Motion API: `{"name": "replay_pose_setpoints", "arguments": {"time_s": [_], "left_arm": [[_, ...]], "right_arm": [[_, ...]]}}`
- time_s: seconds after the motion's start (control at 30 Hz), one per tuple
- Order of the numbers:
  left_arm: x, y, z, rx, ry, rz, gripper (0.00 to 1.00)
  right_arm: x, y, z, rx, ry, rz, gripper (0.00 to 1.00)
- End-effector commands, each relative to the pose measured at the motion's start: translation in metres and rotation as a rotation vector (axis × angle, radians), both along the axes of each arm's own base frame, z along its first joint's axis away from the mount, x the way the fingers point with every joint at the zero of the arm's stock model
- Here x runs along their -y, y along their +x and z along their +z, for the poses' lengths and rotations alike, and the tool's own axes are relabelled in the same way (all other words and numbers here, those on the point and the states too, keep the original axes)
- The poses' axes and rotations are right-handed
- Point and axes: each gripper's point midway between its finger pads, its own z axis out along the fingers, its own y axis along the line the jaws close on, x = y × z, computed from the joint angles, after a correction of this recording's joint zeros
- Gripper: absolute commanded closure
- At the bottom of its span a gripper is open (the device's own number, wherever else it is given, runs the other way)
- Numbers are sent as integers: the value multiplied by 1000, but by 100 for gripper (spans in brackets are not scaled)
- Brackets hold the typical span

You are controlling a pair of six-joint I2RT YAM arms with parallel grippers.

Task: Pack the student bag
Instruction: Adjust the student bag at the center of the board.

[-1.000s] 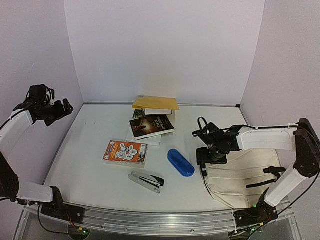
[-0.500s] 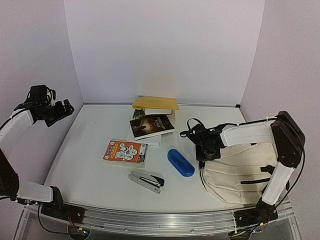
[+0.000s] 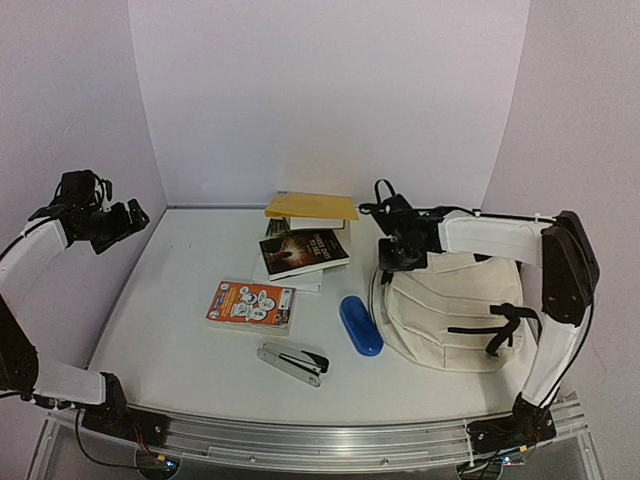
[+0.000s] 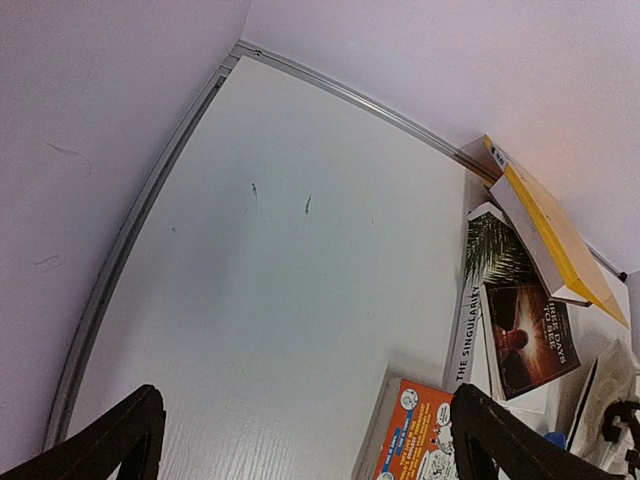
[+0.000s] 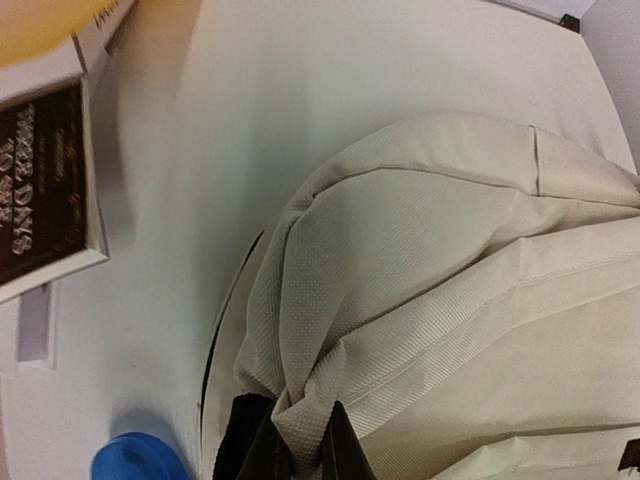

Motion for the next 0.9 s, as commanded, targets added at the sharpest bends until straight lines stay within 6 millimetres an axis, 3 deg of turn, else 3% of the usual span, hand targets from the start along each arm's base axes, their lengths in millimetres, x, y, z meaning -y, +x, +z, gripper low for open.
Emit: {"name": "replay_pose_setpoints", "arguments": {"time_s": [0.0,0.13,0.17,0.2,0.23,0.4,0.5,0.53,0.63,0.67,0.73,0.87], "left_arm": [[0,-1,11,22,-8,0,0],[1,1,9,13,-16,-5,0],[1,1,8,12,-16,-5,0],[2,1,7,7,-21,-8,0],[2,1,7,8,-22,-9,0],[4,1,8,8,-28,-12,0],[4,1,8,9,-29,-13,0],[4,1,8,9,-30,-13,0],[4,0,9,10,-33,-15,0],[5,0,9,11,-32,-16,0],[5,0,10,12,-33,-16,0],[6,-1,11,17,-35,-20,0]], "right_arm": [[-12,5,150,238,220,64,100],[-34,-22,253,333,484,205,100],[-35,-24,259,337,502,216,100],[-48,-37,290,348,600,300,100],[-55,-47,308,352,658,355,100],[-79,-83,362,356,881,547,100],[-74,-89,370,382,949,530,100],[-73,-85,364,378,953,506,100],[-57,-68,321,322,994,386,100],[-52,-64,296,275,1003,345,100],[-40,-56,266,233,1007,292,100],[-21,-53,233,215,975,225,100]]}}
